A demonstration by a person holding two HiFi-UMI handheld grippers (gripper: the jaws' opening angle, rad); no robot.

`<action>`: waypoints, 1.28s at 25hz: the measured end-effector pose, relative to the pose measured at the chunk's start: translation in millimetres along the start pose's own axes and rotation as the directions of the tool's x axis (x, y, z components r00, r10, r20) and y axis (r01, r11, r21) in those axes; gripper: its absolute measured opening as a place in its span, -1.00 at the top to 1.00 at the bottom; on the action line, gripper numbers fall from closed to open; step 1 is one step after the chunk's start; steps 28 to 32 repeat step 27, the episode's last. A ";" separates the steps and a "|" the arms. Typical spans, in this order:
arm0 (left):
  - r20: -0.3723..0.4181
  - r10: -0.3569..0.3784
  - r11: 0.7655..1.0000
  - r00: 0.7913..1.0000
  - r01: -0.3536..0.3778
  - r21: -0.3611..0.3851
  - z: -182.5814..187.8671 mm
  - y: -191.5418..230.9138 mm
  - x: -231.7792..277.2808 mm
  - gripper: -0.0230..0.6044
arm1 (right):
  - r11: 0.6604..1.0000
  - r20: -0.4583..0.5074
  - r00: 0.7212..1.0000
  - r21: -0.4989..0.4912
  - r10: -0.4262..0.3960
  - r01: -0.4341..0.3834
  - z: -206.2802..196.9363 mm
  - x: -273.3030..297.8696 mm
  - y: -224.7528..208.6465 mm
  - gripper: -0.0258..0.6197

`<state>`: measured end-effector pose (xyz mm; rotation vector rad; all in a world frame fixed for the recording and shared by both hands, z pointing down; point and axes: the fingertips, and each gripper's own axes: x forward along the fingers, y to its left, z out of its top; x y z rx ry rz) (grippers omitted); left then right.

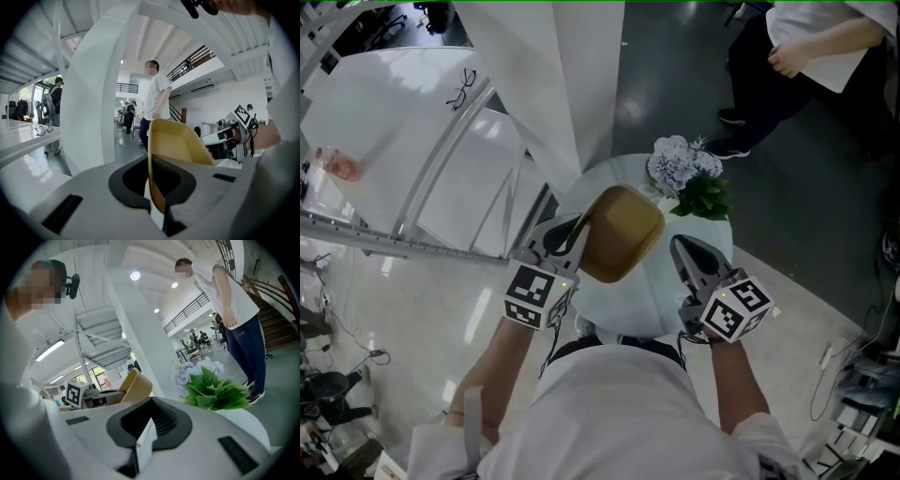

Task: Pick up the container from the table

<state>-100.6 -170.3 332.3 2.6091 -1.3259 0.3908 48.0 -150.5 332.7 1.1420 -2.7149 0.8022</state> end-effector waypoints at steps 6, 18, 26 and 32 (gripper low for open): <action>0.000 -0.001 1.000 1.000 0.001 -0.002 -2.7 -2.0 0.9 0.84 | 1.000 -0.009 1.000 -0.018 0.009 -0.010 -2.7 0.5 1.8 0.85; -0.011 -0.008 1.000 1.000 0.008 -0.007 -5.8 -8.8 3.7 0.84 | 1.000 -0.011 1.000 -0.001 0.002 -0.002 -5.8 -5.1 -1.7 0.85; -0.018 -0.012 1.000 1.000 0.011 -0.010 -9.3 -12.8 5.6 0.84 | 1.000 -0.008 1.000 0.002 0.000 0.000 -7.6 -8.5 -3.8 0.85; -0.019 -0.012 1.000 1.000 0.011 -0.011 -10.1 -12.9 5.7 0.84 | 1.000 -0.008 1.000 0.003 0.000 0.000 -8.1 -8.6 -4.1 0.85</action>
